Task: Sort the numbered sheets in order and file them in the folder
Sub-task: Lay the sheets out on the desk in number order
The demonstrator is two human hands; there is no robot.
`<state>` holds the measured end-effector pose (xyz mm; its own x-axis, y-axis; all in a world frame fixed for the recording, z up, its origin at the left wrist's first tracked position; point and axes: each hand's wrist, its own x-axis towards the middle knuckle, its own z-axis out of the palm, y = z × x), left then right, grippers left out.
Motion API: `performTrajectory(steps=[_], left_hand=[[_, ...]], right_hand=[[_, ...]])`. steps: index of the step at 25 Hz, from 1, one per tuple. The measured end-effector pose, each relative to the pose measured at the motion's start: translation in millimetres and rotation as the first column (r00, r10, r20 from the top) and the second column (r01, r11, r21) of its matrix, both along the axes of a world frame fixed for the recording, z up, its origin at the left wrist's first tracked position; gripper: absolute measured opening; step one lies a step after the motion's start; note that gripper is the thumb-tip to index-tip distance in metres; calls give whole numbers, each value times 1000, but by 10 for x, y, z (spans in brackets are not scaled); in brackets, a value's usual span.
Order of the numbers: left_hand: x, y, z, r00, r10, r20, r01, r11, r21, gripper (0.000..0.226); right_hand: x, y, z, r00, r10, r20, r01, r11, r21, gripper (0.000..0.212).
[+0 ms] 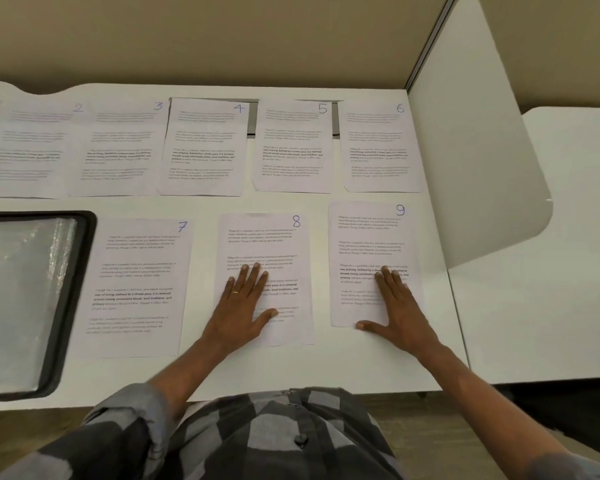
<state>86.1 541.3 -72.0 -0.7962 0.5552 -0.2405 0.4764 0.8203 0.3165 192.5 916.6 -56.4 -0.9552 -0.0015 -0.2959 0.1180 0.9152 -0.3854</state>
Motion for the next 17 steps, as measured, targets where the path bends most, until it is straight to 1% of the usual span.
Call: performTrajectory(steps=[4,9,12,15,17], left_hand=[[6,-31,38,1000,7,16,-6,1000,-11,87],[44,-32,45,999,18,43,-18,1000,-2,89],[57,-30,58,999,-4,46,5,1000,-26,93],[78,-28,56,1000,4,15,-4,1000,-4,93],[93,-32,70,1000,20,6,-21,1000,14,91]], right_hand=[[7,9,45,998,58,13,-58,998,-7,123],[83,-60,73,997,72,32,-72,997,2,122],[83,-75,102,996,74,43,-75,997,9,123],[83,-101,135,997,64,44,-65,998,25,124],[78,-148,164,999,26,24,-27,999,32,122]])
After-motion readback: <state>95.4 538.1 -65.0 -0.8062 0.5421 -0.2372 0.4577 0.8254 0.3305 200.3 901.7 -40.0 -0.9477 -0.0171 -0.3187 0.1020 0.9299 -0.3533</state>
